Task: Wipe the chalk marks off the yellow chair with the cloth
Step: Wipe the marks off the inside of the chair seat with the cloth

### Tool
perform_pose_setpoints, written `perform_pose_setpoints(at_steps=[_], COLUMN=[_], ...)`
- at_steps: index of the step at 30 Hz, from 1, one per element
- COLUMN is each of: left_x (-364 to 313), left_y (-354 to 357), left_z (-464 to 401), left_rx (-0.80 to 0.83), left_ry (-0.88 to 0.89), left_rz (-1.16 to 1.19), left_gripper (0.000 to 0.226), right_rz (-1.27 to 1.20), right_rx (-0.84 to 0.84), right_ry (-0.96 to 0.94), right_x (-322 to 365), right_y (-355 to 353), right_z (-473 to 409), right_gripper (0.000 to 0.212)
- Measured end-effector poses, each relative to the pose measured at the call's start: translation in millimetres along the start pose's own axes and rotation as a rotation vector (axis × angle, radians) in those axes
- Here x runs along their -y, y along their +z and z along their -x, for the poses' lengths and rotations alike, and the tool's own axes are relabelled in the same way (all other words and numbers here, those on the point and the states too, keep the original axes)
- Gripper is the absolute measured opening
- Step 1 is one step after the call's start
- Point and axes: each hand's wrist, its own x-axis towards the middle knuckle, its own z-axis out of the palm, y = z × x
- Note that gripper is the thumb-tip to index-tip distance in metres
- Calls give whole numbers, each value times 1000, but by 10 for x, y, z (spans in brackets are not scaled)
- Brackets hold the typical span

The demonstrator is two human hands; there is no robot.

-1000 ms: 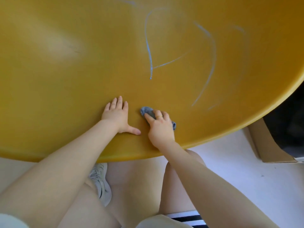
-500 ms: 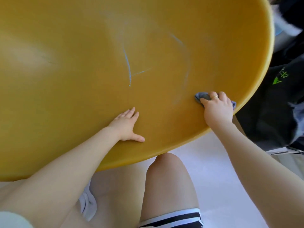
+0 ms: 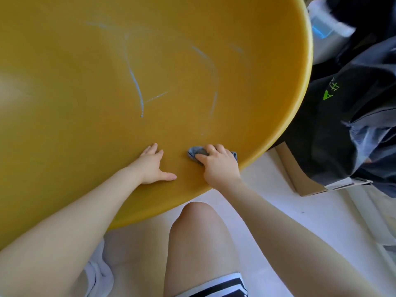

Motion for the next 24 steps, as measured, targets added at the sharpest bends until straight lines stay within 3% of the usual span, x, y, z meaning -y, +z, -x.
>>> perform_pose_setpoints(at_steps=[5,8,12,17,20,24], left_x=[-490,-704,-752,-711,-674,-649], left_y=[52,66,82,138,181,199], left_z=[-89,-167,-172,-203,-245,-264], left_rx=[35,0,-6,-40,-84,-83], left_ry=[78,18,-12,-13,-9,-3], left_rz=[186,116,86,117,158,151], left_gripper=[94,101,102,103,104,105], right_rz=[339,318,336,71,-21,-10], right_rx=[-241,-268,-323,-115,-87,-30], right_ry=[110,102,171,40,-35,-111], right_x=[-911,-1194,-1086,-608,-242,-174], right_y=[-509,-812,-753,-287,-98,-52], right_z=[-3,-131,-172,-61,-33,-41], right_gripper=[29,29,33,35,34,35])
